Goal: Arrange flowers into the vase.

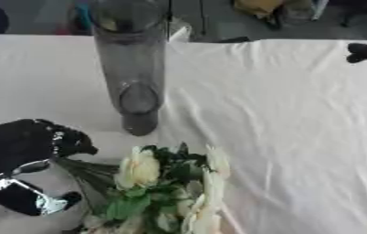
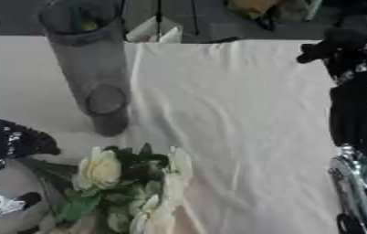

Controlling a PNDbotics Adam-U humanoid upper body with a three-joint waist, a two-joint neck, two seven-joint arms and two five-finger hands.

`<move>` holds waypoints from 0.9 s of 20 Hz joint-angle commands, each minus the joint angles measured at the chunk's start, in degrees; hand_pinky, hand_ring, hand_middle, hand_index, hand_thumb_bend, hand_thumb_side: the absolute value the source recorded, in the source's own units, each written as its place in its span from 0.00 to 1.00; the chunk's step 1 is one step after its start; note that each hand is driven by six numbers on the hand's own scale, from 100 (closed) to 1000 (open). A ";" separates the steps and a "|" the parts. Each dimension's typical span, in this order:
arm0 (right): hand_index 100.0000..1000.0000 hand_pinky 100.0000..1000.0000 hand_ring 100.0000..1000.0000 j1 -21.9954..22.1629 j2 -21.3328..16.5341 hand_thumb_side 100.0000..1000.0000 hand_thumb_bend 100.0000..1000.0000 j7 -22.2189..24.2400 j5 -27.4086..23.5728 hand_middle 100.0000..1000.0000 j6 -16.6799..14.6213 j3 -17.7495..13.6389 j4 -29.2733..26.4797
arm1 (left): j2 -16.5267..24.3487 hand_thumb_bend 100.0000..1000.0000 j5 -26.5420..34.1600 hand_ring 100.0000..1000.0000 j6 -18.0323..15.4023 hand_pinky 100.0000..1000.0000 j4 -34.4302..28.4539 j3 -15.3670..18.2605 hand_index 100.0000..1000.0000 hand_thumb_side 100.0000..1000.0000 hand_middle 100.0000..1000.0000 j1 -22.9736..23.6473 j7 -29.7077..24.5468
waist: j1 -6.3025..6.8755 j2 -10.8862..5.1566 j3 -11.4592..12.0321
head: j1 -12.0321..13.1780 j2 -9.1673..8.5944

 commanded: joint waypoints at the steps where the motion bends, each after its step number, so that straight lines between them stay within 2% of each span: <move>1: 0.68 0.72 0.51 -0.54 -0.55 1.00 0.00 0.09 0.11 0.48 0.00 -0.13 -1.12 | 0.86 0.29 -1.22 0.73 -1.13 0.61 0.58 -0.33 0.91 0.58 0.79 -0.81 -0.09 | 0.45 -0.20 -0.10 | 0.09 -0.69; 5: 0.68 0.72 0.51 -0.56 -0.51 1.00 0.00 0.09 0.13 0.48 0.10 -0.07 -1.12 | 0.65 0.30 -1.95 0.73 -1.69 0.61 1.39 -0.40 0.91 0.58 0.78 -0.90 0.37 | 0.49 -0.12 -0.11 | 0.11 -0.76; 18: 0.68 0.72 0.50 -0.53 -0.25 1.00 0.00 0.31 0.36 0.48 0.28 -0.06 -1.12 | -0.86 0.22 -4.13 0.69 -1.98 0.57 5.26 -0.86 0.89 0.61 0.75 -1.46 5.06 | 0.46 0.27 -0.26 | 0.19 -1.07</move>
